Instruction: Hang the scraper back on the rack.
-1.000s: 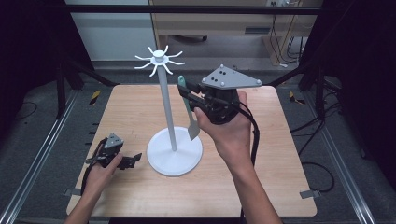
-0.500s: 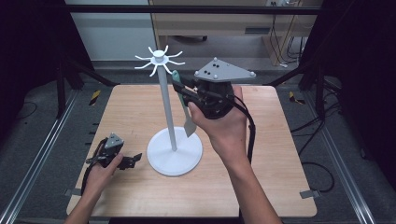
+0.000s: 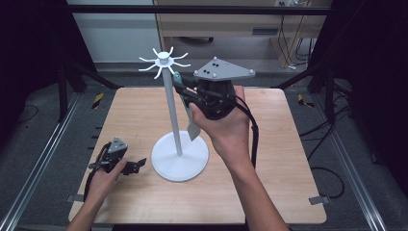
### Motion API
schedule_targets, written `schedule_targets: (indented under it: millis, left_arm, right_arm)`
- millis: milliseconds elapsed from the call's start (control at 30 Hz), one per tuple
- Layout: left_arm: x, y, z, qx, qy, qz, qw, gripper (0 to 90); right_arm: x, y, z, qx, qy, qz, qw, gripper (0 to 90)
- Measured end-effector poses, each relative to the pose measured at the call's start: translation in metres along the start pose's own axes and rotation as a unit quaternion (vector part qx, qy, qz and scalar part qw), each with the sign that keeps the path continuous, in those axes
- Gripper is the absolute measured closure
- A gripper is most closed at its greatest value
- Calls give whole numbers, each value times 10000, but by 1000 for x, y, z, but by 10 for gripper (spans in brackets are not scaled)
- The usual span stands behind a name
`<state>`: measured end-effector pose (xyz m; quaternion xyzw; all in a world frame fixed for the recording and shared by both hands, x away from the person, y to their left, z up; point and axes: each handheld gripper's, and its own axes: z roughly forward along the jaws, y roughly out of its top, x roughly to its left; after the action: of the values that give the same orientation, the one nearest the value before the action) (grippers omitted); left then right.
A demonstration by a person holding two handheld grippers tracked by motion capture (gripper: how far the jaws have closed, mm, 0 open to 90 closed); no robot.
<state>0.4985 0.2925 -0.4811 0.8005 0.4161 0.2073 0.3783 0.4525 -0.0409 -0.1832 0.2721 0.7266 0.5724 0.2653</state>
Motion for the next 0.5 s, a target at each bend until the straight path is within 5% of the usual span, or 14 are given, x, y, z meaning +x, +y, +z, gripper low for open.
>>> schedule_targets:
  millis: [500]
  left_arm:
    - [0, 0, 0, 20, -10, 7, 10000, 35]
  right_arm:
    - [1, -2, 10, -2, -36, 27, 10000, 744]
